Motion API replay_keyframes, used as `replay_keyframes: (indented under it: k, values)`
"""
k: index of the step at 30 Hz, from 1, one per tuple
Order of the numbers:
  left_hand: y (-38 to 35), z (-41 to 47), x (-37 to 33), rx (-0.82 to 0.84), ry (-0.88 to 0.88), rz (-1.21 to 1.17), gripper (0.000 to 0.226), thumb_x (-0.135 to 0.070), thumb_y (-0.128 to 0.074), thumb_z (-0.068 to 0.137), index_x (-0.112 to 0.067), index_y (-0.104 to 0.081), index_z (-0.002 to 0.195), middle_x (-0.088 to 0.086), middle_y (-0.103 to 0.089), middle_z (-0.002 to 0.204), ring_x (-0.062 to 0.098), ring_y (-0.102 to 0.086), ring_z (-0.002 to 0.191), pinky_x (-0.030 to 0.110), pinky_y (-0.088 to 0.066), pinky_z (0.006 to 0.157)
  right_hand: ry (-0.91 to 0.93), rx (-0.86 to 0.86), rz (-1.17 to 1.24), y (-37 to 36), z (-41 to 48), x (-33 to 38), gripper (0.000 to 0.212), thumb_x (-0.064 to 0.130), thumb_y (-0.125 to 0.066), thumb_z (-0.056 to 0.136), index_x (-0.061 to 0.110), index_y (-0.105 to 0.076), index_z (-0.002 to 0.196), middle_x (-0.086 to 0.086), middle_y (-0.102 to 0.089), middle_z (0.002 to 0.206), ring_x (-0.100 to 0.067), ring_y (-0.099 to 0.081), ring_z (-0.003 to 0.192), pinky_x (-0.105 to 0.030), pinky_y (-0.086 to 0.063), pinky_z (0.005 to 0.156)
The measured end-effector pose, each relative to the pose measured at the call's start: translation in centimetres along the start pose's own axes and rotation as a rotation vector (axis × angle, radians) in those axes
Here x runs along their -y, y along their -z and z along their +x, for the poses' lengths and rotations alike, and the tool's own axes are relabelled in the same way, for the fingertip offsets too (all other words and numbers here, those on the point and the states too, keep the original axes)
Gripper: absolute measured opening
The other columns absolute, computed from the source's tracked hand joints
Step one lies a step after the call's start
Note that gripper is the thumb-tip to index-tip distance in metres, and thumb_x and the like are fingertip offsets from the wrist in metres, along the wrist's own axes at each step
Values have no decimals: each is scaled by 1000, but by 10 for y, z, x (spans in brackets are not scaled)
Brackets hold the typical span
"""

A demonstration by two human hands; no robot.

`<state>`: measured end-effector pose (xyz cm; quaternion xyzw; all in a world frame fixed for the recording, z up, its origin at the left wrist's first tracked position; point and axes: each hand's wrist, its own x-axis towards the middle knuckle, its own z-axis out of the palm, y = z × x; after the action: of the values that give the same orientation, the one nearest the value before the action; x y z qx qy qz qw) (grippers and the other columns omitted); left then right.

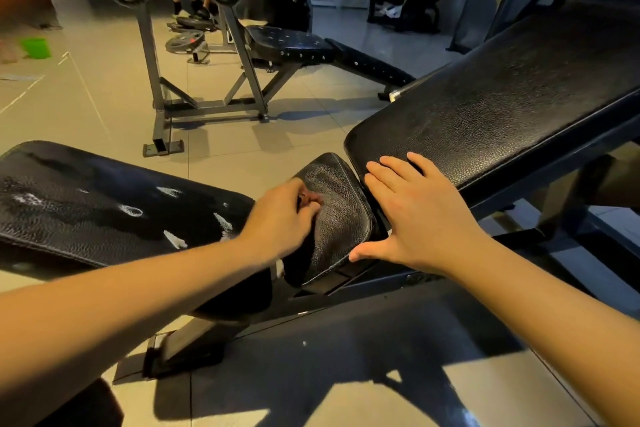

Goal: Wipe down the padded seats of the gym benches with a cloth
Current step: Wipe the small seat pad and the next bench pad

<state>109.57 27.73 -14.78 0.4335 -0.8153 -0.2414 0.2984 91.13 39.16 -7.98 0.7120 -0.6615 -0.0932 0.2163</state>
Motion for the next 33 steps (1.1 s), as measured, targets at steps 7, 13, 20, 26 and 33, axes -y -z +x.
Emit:
replay_keyframes:
  k: [7,13,20,26,33]
  values:
    - [-1,-9,-5,49,-181,-63,7,-20,-59,100,-14,-54,102,-9,-59,97,12,-58,95,28,-41,77,0,-17,-8,1,1,1,122,99,-28,71,4,-56,142,-12,-52,150,-30,-45,143,-52,-31,120]
    - [-5,-35,-21,14,-149,-89,7,-25,-57,101,-21,-51,99,-6,-63,103,10,-58,94,27,-40,78,-12,5,-5,2,0,1,123,100,-28,70,5,-55,143,-11,-51,151,-29,-43,144,-52,-30,120]
    - [-1,14,11,-24,155,-37,10,-23,-56,103,-19,-50,96,-6,-58,96,16,-55,92,28,-35,75,-13,-6,3,1,0,3,123,99,-26,69,4,-58,140,-12,-54,149,-30,-46,141,-53,-34,118]
    - [-8,-4,-14,-33,-100,-121,10,-26,-61,98,-19,-60,92,-13,-61,85,5,-57,83,30,-40,74,-8,-17,4,-1,1,2,122,99,-28,70,3,-58,139,-13,-55,147,-30,-47,141,-54,-34,118]
    - [8,59,43,15,320,146,17,-26,-59,99,-12,-61,91,9,-68,97,33,-62,96,36,-45,77,-12,-28,4,0,1,3,122,99,-27,70,3,-59,138,-13,-57,146,-30,-49,139,-54,-36,117]
